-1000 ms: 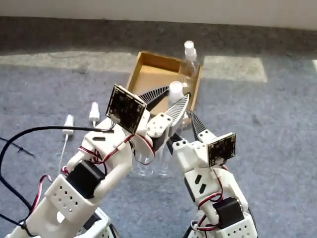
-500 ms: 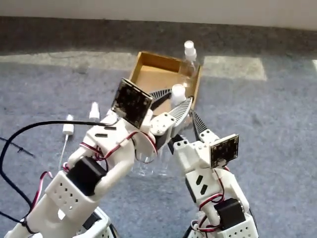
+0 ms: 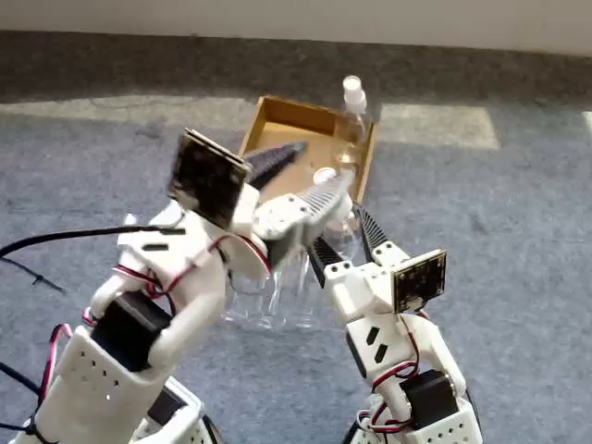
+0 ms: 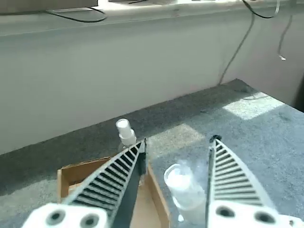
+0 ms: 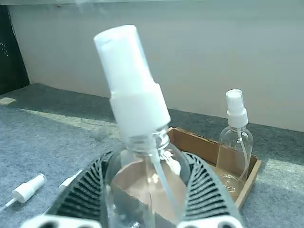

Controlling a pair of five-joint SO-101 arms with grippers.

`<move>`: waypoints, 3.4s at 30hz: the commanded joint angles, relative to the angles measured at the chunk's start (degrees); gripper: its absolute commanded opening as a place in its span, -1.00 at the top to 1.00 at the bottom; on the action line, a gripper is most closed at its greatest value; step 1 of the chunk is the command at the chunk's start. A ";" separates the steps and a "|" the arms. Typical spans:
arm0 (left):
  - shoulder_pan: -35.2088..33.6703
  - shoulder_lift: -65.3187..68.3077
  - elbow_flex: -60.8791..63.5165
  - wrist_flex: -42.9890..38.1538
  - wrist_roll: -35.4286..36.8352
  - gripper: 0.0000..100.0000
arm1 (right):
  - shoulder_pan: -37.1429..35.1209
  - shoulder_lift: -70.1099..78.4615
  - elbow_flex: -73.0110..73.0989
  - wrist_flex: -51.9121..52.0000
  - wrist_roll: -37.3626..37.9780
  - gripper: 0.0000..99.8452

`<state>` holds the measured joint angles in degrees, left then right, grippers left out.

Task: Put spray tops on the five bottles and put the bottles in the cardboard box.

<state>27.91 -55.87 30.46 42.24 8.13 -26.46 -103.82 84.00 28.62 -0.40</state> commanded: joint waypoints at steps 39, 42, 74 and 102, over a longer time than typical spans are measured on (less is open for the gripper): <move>6.20 14.90 -6.99 -4.57 -7.38 0.66 | -0.13 -0.48 -4.00 4.18 -0.35 0.99; 6.20 11.03 -7.60 -2.02 -7.38 0.66 | 0.04 -0.48 -4.00 4.18 -0.35 0.99; -14.37 -14.90 31.96 7.12 -7.74 0.65 | 8.48 52.44 -42.86 -7.60 -0.44 0.99; -0.22 -10.07 30.81 -3.52 -7.74 0.48 | 1.89 24.92 -21.76 1.80 -9.23 0.99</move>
<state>26.77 -66.07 64.57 40.04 -0.22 -23.91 -77.98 62.73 30.20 -8.66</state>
